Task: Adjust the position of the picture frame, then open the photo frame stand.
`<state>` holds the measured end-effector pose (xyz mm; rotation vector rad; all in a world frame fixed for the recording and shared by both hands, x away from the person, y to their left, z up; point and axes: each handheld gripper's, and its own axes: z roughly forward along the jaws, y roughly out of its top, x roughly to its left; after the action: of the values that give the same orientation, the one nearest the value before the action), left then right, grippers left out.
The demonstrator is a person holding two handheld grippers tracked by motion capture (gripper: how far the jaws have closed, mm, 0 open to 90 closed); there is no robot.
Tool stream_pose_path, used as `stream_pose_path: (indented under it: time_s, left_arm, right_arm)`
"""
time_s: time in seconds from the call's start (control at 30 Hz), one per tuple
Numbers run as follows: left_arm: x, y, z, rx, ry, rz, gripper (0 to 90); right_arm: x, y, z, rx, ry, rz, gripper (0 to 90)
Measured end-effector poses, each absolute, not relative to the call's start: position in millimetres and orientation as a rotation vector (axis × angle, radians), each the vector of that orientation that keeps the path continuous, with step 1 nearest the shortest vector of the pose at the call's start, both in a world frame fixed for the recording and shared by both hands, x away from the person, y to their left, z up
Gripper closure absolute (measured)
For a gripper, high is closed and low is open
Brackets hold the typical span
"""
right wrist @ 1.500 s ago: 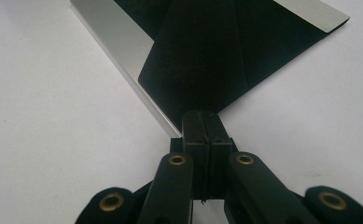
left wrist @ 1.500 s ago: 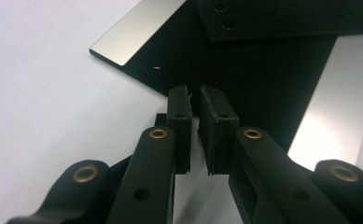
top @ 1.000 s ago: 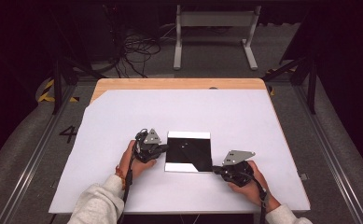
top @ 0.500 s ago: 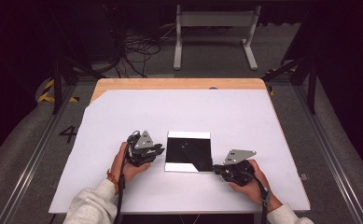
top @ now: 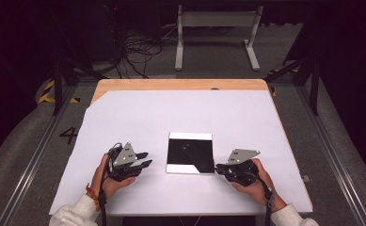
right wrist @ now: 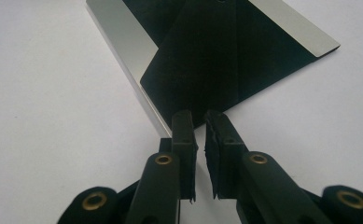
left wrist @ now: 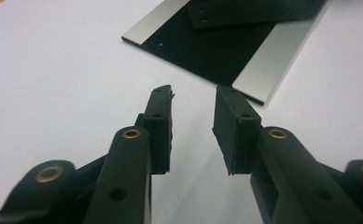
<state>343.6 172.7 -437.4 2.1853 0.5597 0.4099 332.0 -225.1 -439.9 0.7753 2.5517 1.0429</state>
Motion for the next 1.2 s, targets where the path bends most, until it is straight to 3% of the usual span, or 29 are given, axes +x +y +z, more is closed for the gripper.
stream_pose_path:
  time_s: [0.3,0.53,1.2]
  left_arm:
    - [320,191,-448,2.215,0.594,0.425,59.6]
    - [308,204,-452,2.190,0.649,0.437,48.4]
    - [302,208,-453,2.177,0.674,0.466,29.7]
  right_arm:
    - [322,-236,-439,0.806,2.569,1.018,81.9]
    - [323,-235,-444,0.822,2.625,0.965,80.7]
    - [320,-225,-444,0.794,2.653,0.932,78.7]
